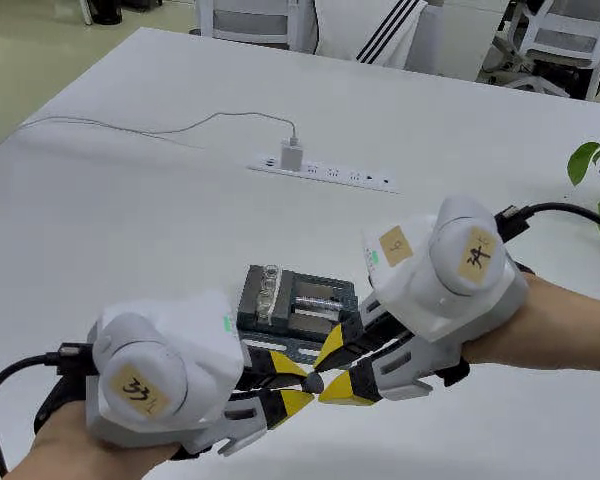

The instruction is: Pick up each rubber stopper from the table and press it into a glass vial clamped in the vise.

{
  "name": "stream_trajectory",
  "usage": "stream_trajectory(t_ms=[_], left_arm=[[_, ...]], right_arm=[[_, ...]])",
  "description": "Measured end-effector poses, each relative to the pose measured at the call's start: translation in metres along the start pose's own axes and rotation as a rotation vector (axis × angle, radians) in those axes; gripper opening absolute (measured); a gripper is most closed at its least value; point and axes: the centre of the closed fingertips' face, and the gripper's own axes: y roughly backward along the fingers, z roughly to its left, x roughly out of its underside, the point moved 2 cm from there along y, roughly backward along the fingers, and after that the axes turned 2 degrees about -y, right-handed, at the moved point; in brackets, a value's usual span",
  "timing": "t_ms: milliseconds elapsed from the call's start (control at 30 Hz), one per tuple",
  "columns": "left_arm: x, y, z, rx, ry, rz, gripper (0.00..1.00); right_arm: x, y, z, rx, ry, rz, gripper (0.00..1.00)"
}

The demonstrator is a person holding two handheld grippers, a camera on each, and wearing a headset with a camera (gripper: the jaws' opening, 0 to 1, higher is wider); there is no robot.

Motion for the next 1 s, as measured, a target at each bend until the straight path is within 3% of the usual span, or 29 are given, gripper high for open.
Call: stream_trajectory(t_ms=[533,833,1000], left_arm=[[-0.0027,-0.0023,0.0024,-0.017,0.042,-0.025,0.03],[0.0042,0.0008,0.007,-0.011,0.071,-0.036,0.03],[0.0061,0.0033,0.0081,-0.01,0.081,-0.044,0.04]], right_arm=[[-0.0013,0.0018,-0.0034,0.014,0.01,-0.005,0.08],[-0.0051,-0.0037,-0.0067,0.007,-0.01,-0.004,0.06],[-0.0089,-0.0054,-0.007,-0.007,0.021,-0.016,0.06]])
